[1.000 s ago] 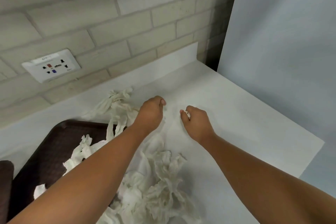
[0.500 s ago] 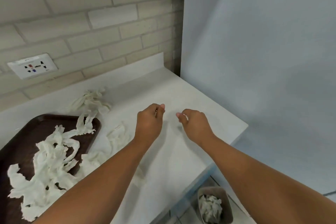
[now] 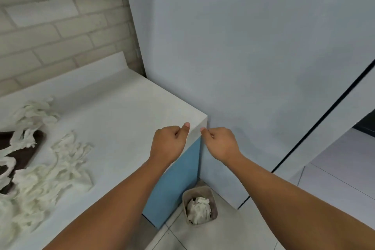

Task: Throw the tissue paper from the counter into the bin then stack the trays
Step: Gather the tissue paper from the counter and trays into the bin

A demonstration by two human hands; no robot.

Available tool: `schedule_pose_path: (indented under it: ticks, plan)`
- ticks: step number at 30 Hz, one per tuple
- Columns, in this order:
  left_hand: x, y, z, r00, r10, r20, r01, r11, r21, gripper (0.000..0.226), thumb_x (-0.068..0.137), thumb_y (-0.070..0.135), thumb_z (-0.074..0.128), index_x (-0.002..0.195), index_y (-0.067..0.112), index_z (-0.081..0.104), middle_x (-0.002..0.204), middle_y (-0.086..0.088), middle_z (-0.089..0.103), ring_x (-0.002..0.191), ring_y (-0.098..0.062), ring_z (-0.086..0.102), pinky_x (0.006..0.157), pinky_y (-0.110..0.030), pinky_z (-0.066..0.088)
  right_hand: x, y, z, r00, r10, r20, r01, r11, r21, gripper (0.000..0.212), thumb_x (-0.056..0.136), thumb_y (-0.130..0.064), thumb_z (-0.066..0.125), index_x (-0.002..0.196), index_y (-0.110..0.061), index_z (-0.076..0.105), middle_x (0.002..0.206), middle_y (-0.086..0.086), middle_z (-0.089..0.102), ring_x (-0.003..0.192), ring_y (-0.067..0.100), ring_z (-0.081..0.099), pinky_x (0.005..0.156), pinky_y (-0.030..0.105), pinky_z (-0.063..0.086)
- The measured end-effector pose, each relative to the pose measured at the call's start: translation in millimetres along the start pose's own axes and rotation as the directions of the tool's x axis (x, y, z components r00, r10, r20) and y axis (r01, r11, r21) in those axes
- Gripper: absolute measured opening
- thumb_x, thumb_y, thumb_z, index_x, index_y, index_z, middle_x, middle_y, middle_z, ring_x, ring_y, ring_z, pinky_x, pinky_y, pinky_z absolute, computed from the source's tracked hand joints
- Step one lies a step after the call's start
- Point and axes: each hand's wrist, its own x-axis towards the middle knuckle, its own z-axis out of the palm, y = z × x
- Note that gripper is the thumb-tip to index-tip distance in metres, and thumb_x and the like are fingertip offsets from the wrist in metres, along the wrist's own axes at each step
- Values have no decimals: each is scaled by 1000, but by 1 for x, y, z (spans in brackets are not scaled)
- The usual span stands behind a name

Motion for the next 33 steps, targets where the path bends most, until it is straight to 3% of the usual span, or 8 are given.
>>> schedule_pose_path:
  ticks: [4,9,17,22,25,29,33]
  plan:
    - [-12,13,44,994,23,103,-28,998,53,63,100,50,40,48,16,34,42,5,38,42,-9,35,48,-27,26,-10,44,-7,999,46,-16,-46,999,12,60,101,-36,44,45,-19,32,44,-3,38,46,14,38,55,32,36]
    - [-29,-4,102,978,-28,206,23,999,30,62,100,44,44,46,19,30,38,6,33,38,-8,31,45,-29,28,-19,99,13,993,114,22,-115,993,9,59,103,-36,41,47,-18,30,45,-3,33,45,14,33,56,29,28]
    - [-40,-91,185,942,-123,313,82,986,142,60,102,45,39,50,15,33,46,1,37,46,-16,35,49,-32,30,-29,181,74,974,220,48,-211,966,-152,57,103,-44,34,52,-19,30,48,-2,34,51,20,36,58,32,27]
    - [-47,-151,230,922,-204,330,122,960,253,60,101,48,37,52,14,37,50,-4,45,52,-23,45,52,-32,32,-28,227,118,960,277,46,-270,955,-120,57,104,-44,32,53,-18,29,49,-1,34,57,25,40,58,32,28]
    - [-52,-182,253,904,-255,343,127,926,356,50,102,50,31,65,18,44,65,-4,56,64,-24,52,60,-33,36,-27,249,141,947,305,100,-295,950,-103,57,104,-43,30,53,-17,30,50,-1,35,58,24,40,59,32,29]
    - [-51,-240,296,802,-420,425,315,902,297,25,99,27,38,86,9,50,89,-10,60,83,-29,57,69,-36,42,-28,284,175,923,347,166,-332,937,-110,56,104,-44,27,55,-17,32,54,0,37,60,23,41,60,33,31]
    - [-53,-296,335,733,-471,490,323,876,358,16,94,11,47,103,10,61,111,-12,62,100,-29,61,77,-28,44,-40,328,213,876,429,223,-434,901,-29,46,104,-37,30,63,-19,39,62,0,45,67,24,45,65,33,35]
